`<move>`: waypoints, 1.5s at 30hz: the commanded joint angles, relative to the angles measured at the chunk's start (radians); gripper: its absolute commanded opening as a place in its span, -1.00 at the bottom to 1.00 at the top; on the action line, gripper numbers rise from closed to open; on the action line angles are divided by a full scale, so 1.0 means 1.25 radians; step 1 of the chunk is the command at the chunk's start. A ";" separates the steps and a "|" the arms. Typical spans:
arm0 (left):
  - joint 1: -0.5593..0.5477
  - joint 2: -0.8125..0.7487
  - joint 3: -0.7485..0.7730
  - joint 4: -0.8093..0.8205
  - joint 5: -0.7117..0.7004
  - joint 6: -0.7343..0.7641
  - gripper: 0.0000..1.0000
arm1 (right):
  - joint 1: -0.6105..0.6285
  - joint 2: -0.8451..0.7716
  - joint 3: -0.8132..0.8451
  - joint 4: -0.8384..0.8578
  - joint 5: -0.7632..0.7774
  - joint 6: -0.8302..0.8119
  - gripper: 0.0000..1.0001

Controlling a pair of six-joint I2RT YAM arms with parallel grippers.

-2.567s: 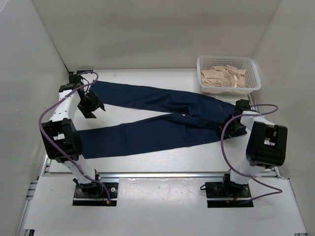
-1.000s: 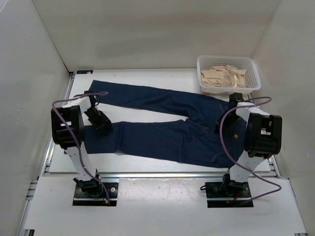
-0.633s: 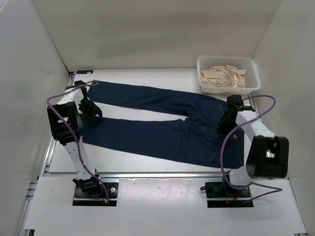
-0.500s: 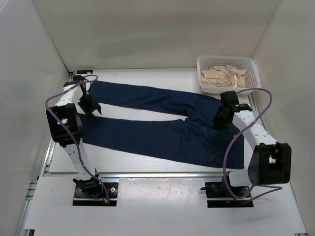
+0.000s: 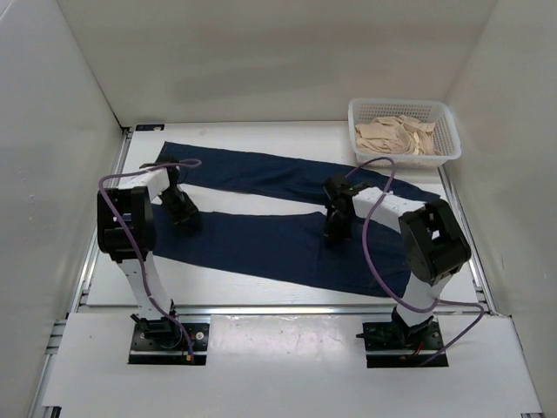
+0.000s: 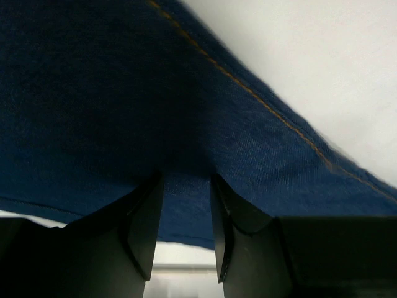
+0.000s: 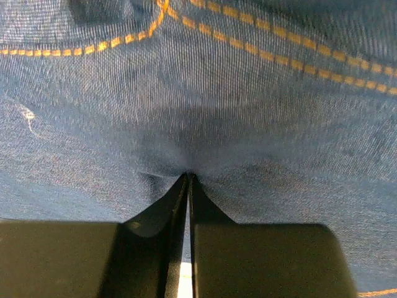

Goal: Fold and stack the trousers
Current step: Flatten the trousers out, then fold the trousers

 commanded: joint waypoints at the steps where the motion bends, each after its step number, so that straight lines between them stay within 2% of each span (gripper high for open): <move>1: 0.013 -0.047 -0.057 0.027 -0.018 -0.005 -0.04 | 0.036 -0.025 -0.095 0.007 -0.011 0.050 -0.85; 6: 0.013 -0.168 -0.164 0.034 -0.026 0.011 -0.04 | 0.121 -0.112 -0.194 -0.006 0.005 0.084 -0.85; 9: 0.013 -0.202 -0.133 0.000 -0.047 0.018 -0.04 | 0.138 -0.168 -0.159 -0.088 0.068 0.084 -0.90; 10: 0.013 -0.210 -0.107 0.000 -0.056 0.018 -0.04 | 0.146 -0.197 -0.132 -0.140 0.134 0.076 -0.90; 11: 0.013 -0.210 -0.075 -0.010 -0.056 0.018 -0.04 | 0.146 -0.214 -0.101 -0.157 0.171 0.065 -0.78; 13: 0.003 -0.158 0.057 -0.033 -0.067 0.018 -0.01 | 0.146 -0.240 0.009 -0.168 0.239 0.036 -0.36; 14: 0.003 -0.130 0.110 -0.044 -0.075 0.026 -0.01 | 0.146 -0.249 0.047 -0.179 0.273 0.013 -0.26; 15: -0.008 -0.100 0.218 -0.055 -0.083 0.026 -0.01 | 0.122 -0.249 0.113 -0.180 0.310 0.001 -0.18; 16: -0.018 -0.029 0.276 -0.078 -0.083 0.026 -0.01 | 0.105 -0.228 0.141 -0.180 0.318 -0.013 -0.14; 17: -0.018 0.013 0.336 -0.096 -0.083 0.026 -0.01 | 0.084 -0.212 0.165 -0.160 0.318 -0.025 -0.14; 18: -0.027 0.054 0.458 -0.114 -0.083 0.026 -0.01 | 0.038 -0.194 0.210 -0.160 0.303 -0.044 -0.14; 20: -0.027 0.182 0.580 -0.161 -0.075 0.026 0.03 | -0.028 -0.143 0.243 -0.126 0.257 -0.045 -0.20; 22: -0.027 0.262 0.737 -0.168 -0.035 0.033 0.28 | -0.075 -0.126 0.250 -0.083 0.194 -0.052 -0.22; 23: -0.027 0.337 0.789 -0.188 -0.022 0.040 0.32 | -0.124 -0.115 0.250 -0.062 0.162 -0.052 -0.22; 25: -0.027 0.391 0.877 -0.218 -0.006 0.041 0.45 | -0.174 -0.093 0.240 -0.015 0.079 -0.036 -0.22; 26: -0.027 0.412 0.878 -0.206 0.004 0.033 0.49 | -0.223 -0.081 0.240 -0.008 0.050 -0.036 -0.22; 30: -0.027 0.447 0.851 -0.164 -0.005 0.014 0.59 | -0.310 0.004 0.224 0.027 -0.107 -0.036 -0.22; 31: -0.027 0.458 0.851 -0.177 -0.016 0.004 0.64 | -0.310 0.014 0.224 0.027 -0.107 -0.047 -0.22; 37: -0.019 0.483 0.788 -0.180 -0.007 -0.004 0.64 | -0.311 0.091 0.185 0.027 -0.098 -0.072 -0.17; 40: 0.001 0.436 0.702 -0.144 0.007 -0.004 0.44 | -0.290 0.132 0.168 0.027 -0.079 -0.079 -0.14; 45: 0.059 0.344 0.519 -0.117 -0.022 0.006 0.37 | -0.280 0.146 0.136 0.012 -0.090 -0.079 -0.09</move>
